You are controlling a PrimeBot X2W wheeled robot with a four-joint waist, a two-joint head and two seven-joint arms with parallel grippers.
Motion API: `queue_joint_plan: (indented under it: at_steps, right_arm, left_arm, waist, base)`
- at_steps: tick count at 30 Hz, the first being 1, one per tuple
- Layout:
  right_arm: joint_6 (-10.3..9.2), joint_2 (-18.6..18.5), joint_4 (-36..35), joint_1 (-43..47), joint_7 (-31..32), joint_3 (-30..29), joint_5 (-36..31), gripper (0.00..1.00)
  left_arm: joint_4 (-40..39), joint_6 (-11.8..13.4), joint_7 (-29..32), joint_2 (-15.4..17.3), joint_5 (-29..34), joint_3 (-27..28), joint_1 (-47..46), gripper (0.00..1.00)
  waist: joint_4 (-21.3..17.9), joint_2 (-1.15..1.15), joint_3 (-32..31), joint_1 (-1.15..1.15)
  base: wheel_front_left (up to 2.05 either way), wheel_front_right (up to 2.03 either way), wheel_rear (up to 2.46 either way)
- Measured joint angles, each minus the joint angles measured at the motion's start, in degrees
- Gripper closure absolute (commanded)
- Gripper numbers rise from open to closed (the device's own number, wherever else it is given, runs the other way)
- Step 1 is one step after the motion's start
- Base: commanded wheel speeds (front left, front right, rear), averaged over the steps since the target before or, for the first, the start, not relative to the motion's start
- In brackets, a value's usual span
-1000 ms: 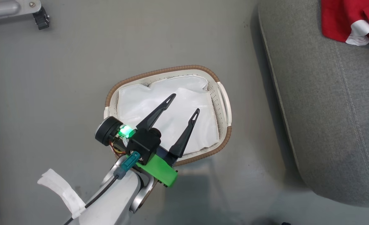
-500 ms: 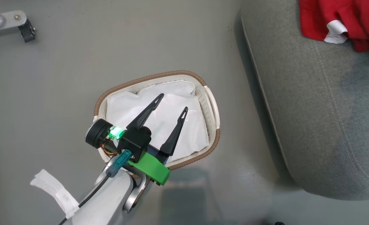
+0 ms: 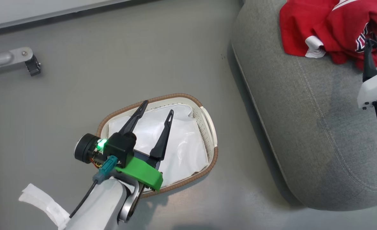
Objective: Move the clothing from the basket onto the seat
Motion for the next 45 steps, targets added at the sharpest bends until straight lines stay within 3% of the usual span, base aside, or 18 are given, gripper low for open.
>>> queue_joint_plan:
  at_steps: [9,17,27,34,45]
  right_arm:
    - [0.00,2.76,-4.67,2.64,-0.01,4.32,3.66,0.00]
    - [0.00,5.95,-8.33,7.38,-0.01,6.12,6.84,0.00]
    - [0.00,14.37,-18.12,20.31,-0.01,4.10,7.39,0.00]
    - [0.00,14.85,-20.63,26.80,-0.01,7.71,13.62,0.00]
    - [0.00,14.83,-22.52,32.93,-0.01,10.98,15.33,0.00]
  left_arm:
    - [-1.01,1.31,-0.10,-1.57,-1.71,8.62,5.61,0.00]
    - [-2.40,1.67,-0.10,-3.61,-1.23,17.97,12.69,0.00]
    - [-2.70,0.37,-0.10,-7.78,1.64,27.30,21.77,0.00]
    - [-3.30,-0.68,-0.10,-9.26,3.23,30.48,26.08,0.00]
    - [-3.69,-2.69,-0.10,-10.69,3.69,33.76,28.49,0.00]
  waist:
    - [1.90,0.00,-5.79,0.00]
    - [6.15,0.00,-9.72,-0.01]
    - [11.24,0.00,-14.75,-0.01]
    - [12.54,0.00,-16.94,-0.01]
    - [11.72,0.00,-18.35,-0.01]
  base:
    - [0.00,0.00,0.00]
    - [0.00,0.00,0.00]
    - [0.00,0.00,0.00]
    - [0.00,0.00,0.00]
    - [0.00,0.00,0.00]
